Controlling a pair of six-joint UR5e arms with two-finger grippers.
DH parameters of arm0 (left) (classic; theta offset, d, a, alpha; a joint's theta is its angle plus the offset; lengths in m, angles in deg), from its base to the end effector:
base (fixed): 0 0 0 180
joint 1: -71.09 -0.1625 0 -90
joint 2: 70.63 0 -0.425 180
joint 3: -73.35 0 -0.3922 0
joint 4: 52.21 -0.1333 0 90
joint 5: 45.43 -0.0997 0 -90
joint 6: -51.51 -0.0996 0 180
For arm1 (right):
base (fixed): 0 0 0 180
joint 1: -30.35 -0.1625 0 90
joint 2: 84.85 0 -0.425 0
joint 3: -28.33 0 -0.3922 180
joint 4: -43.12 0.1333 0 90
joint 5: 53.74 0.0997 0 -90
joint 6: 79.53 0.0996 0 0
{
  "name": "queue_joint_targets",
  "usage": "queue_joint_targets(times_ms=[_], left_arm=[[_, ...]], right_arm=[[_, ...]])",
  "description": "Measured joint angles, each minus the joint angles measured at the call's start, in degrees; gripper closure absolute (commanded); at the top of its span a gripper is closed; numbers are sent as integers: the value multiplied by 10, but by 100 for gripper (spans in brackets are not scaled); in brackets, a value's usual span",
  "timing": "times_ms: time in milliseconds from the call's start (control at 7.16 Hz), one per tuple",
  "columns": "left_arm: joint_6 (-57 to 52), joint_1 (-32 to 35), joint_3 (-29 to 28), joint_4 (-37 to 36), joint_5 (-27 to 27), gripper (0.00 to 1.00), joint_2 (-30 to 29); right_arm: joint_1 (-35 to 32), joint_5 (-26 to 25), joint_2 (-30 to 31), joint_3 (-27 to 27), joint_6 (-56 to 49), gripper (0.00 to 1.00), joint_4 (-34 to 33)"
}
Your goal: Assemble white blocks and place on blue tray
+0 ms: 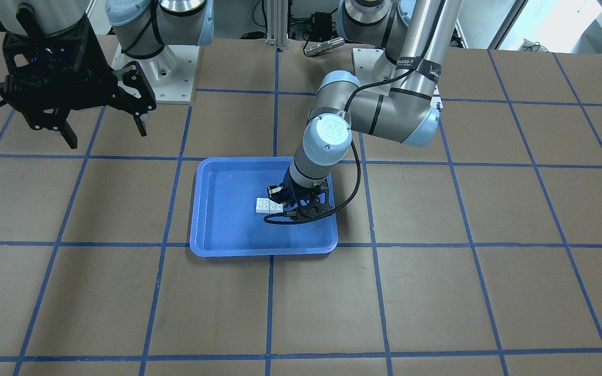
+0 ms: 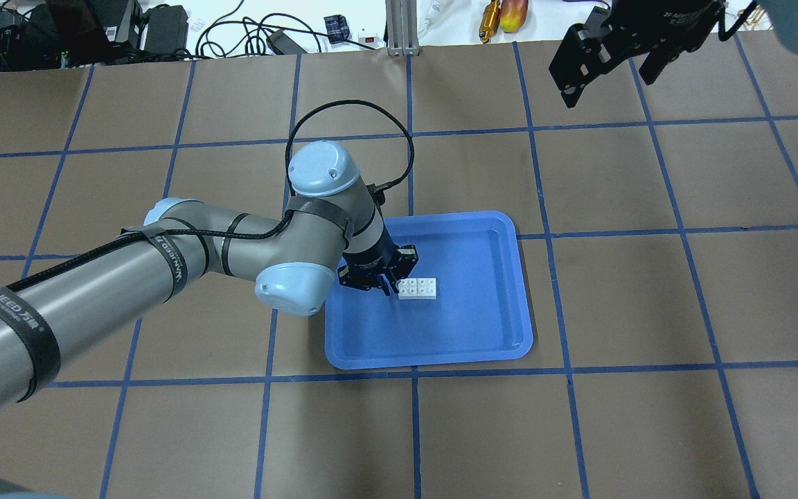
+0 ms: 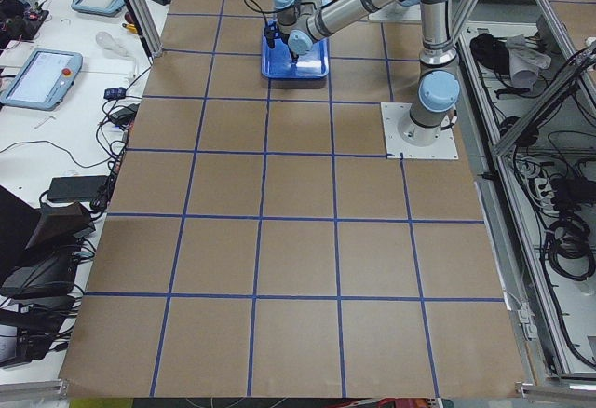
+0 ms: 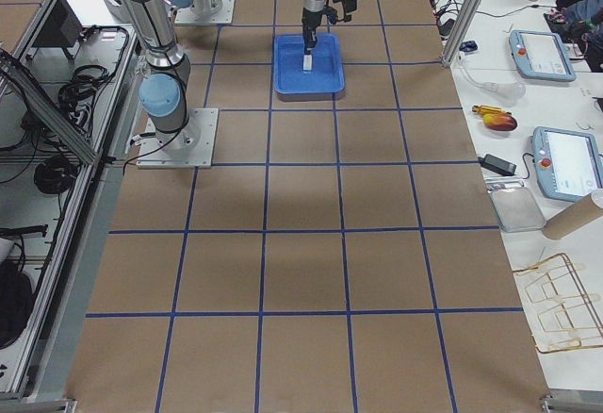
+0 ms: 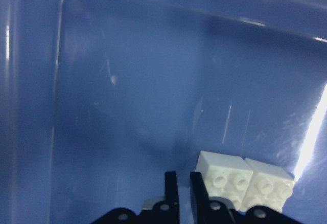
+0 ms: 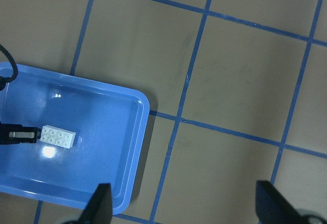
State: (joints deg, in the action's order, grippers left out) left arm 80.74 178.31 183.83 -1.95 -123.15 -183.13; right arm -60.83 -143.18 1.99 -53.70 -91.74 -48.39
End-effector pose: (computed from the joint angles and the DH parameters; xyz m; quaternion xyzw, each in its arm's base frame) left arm -0.3085 -0.4735 0.1850 0.1070 -0.9881 -0.0680 0.0872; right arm 0.1450 -0.5214 0.5317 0.1167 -0.9916 0.0553 0.0004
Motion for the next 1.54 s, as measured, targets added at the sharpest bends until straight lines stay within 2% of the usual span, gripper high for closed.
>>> queue_joint_targets(times_ms=[419,978,1537], left_arm=[[5,3,0,0,3,78,0],[-11,-11,-15,-1,-1,72,26],[-104,-63,-41,78,-15,71,81]], right_arm=[[4,-2,-5,-34,115,0,-11],[4,-2,3,-46,129,0,-15],[4,-2,2,-43,130,0,-19]])
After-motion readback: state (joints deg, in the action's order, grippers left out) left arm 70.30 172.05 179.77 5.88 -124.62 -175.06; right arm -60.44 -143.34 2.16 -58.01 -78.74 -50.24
